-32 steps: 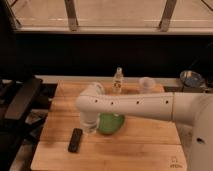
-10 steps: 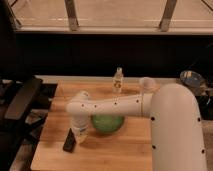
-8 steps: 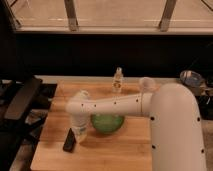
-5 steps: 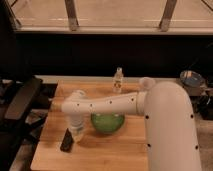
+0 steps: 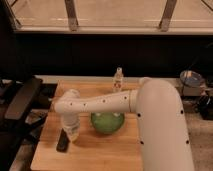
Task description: Push the eraser across the table
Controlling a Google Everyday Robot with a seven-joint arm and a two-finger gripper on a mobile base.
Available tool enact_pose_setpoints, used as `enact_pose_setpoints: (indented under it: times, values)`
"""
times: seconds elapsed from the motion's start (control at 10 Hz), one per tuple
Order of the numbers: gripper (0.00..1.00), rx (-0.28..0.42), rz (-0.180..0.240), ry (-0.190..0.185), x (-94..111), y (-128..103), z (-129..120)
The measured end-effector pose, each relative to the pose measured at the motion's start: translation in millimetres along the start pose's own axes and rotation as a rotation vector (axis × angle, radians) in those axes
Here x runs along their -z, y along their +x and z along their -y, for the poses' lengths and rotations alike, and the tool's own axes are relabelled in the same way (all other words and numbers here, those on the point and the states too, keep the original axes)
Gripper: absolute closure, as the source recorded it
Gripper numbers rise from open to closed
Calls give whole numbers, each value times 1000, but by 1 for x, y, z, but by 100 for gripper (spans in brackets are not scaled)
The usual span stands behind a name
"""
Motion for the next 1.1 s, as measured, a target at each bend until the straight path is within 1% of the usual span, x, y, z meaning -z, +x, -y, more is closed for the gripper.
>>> enact_pose_setpoints:
  times: [0.2, 0.5, 1.1]
  values:
    - [94, 14, -5, -5, 1, 0, 1]
    - [94, 58, -17, -10, 5, -21, 19]
    - [94, 100, -36, -20, 16, -23, 36]
